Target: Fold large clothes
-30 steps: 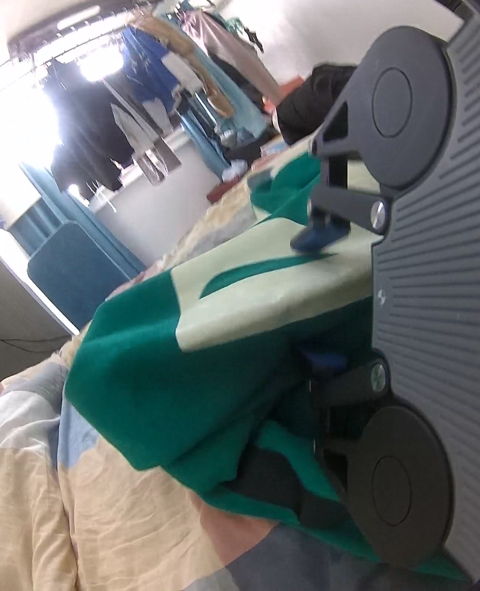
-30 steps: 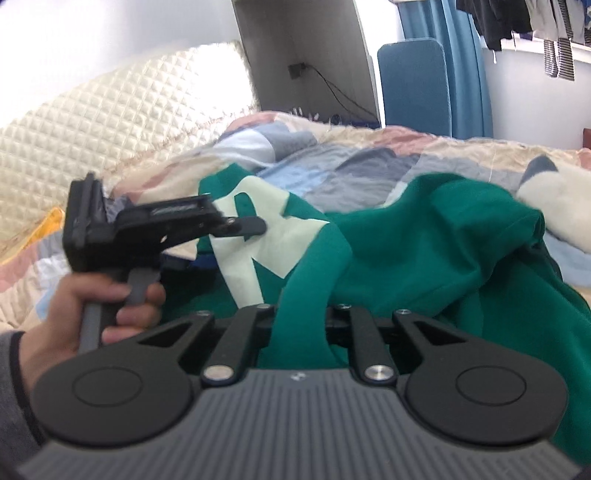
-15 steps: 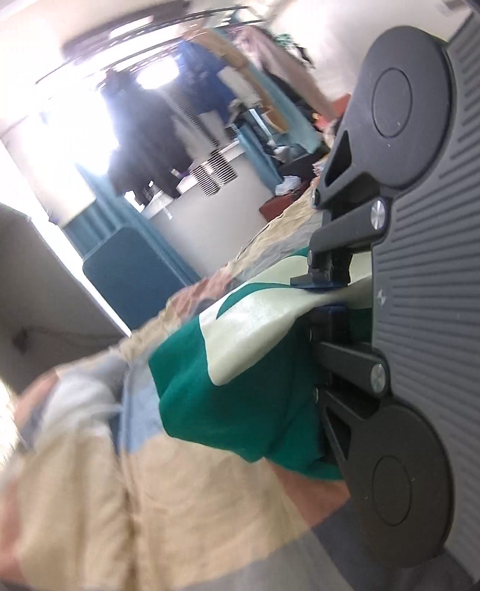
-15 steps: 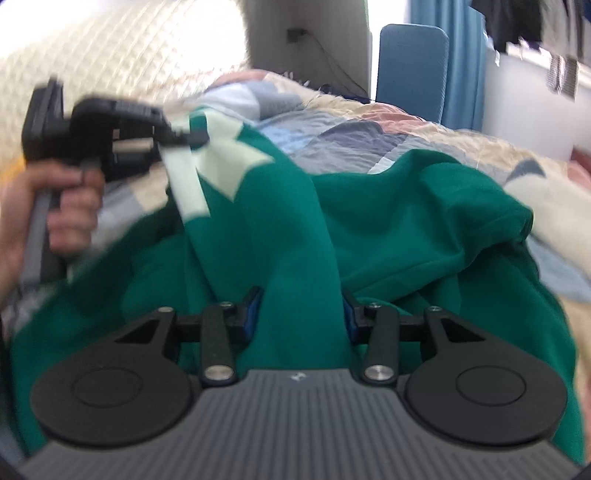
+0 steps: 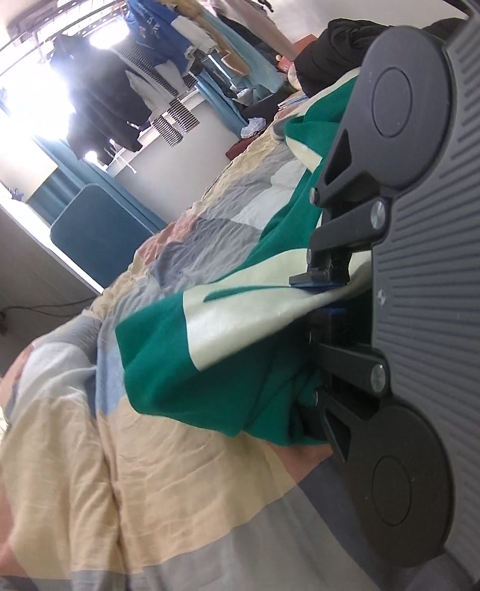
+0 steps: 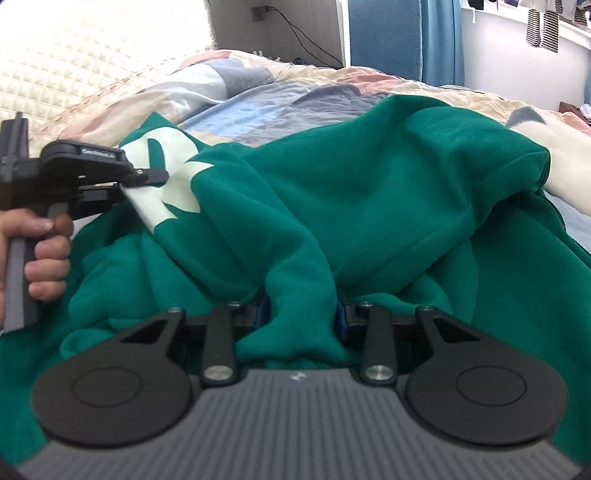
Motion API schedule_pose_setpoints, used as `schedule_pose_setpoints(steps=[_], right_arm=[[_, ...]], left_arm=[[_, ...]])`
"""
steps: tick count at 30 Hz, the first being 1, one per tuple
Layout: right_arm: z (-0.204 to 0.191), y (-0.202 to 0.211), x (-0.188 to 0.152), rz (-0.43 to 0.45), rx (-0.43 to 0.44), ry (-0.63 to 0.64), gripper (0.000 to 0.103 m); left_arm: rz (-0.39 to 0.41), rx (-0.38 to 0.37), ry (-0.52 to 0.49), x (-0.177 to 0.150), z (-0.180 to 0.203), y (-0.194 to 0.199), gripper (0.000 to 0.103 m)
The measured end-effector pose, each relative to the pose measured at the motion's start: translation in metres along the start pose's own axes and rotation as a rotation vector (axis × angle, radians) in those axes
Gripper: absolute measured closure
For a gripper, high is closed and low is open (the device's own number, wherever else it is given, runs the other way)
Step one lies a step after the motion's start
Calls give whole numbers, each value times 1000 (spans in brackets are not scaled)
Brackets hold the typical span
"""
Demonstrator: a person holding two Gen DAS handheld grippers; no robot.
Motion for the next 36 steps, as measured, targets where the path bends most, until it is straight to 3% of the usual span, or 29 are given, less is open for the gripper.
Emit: schedule_pose_setpoints(steps=[3,5,6,10,17,20,24,30,36], right_arm=[[-1,9,1,15,7,-30,66],[-3,21,2,29,10,-38,65],[-5,27,2,36,9,-38,64],[-11,53,4,80,5,-46,59],[-19,86,-1,122,-20,-47,59],[-20,90,-4,124,-35,-48,59],[-22,82,-7,107,-58,3,74],[-21,60,-15,55,-35,10,78],[-11,34,-20,15,2,-38,78]], left_arm=[[3,21,-38,-2,10,17,72],[18,20,-59,-4,19,33,51],[27,20,-78,-5,25,43,49],[64,32,-157,-13,45,79,48],[24,-37,-262,-51,83,109,48],[-3,-47,-317,-68,98,101,48],[-51,-45,-370,-87,106,81,48],[-135,-16,-378,-106,96,46,48],[-163,24,-402,-113,91,22,48]])
Point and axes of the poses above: each gripper's, at about its wrist camera, not at the fingertips, and y roughly against the way its jaws point, z to its right, x to its top, the point moved 10 cm from there along -y, roughly the way its jaws point, and after that the axes turned 2 degrees about -z, right-handed, at the moved point
